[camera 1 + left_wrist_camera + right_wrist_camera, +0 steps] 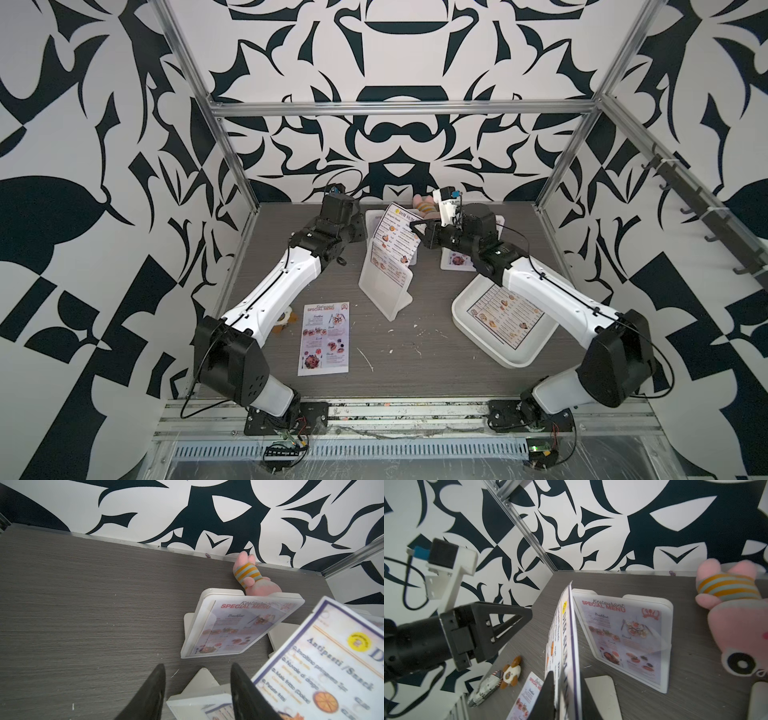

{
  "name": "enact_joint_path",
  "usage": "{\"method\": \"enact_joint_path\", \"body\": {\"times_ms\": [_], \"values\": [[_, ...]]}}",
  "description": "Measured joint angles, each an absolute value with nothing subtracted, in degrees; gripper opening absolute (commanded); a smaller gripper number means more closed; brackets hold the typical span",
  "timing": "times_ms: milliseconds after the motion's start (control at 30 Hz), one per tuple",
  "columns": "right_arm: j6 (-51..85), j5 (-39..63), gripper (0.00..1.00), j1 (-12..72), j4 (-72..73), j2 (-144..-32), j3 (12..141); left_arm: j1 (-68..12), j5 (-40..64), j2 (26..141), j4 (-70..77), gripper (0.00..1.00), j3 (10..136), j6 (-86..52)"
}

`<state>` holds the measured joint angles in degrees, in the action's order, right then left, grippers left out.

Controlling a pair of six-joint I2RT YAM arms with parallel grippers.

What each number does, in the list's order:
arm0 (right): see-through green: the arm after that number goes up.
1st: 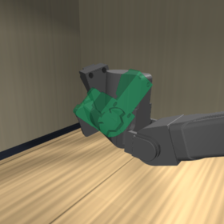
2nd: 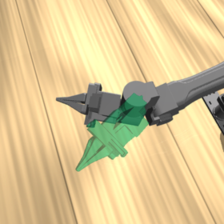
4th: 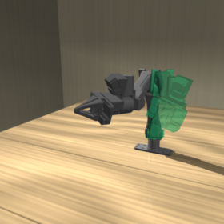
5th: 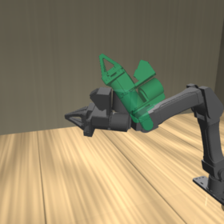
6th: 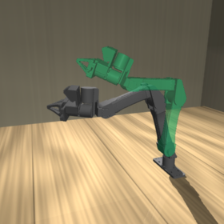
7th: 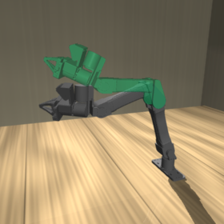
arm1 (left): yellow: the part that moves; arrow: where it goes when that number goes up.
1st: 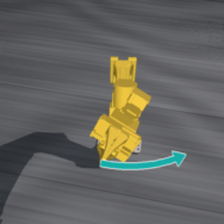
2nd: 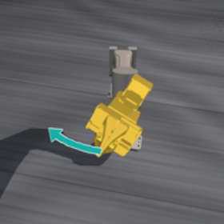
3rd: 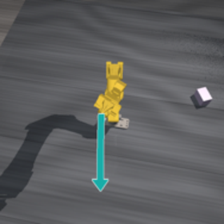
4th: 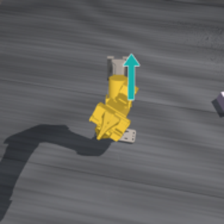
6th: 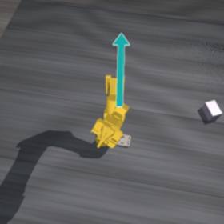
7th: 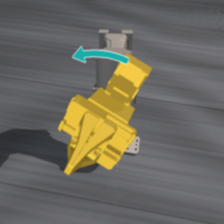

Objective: Replace the menus in the menu holders
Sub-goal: Insert the menu into the menu holder.

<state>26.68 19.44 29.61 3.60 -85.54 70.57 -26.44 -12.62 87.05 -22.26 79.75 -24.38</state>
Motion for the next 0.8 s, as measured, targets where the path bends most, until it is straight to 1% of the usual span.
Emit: {"method": "enact_joint_path", "body": {"times_ms": [67, 233, 467, 800], "values": [[26.5, 19.7, 0.06, 29.6, 3.5, -85.5, 70.6, -26.4, -12.6, 87.1, -22.2, 0.53, 79.7, -24.4], [26.5, 20.1, 0.02, 29.6, 2.6, -85.5, 70.6, -26.4, -12.6, 87.2, -22.2, 0.52, 79.7, -24.3], [27.1, 21.2, 0.01, 29.6, 3.0, -83.8, 68.7, -26.4, -12.6, 87.2, -22.2, 0.52, 79.7, -24.2], [29.0, 22.8, 0.04, 31.3, 5.7, -82.3, 66.0, -26.4, -12.7, 87.2, -22.2, 0.52, 79.7, -24.2]]}}
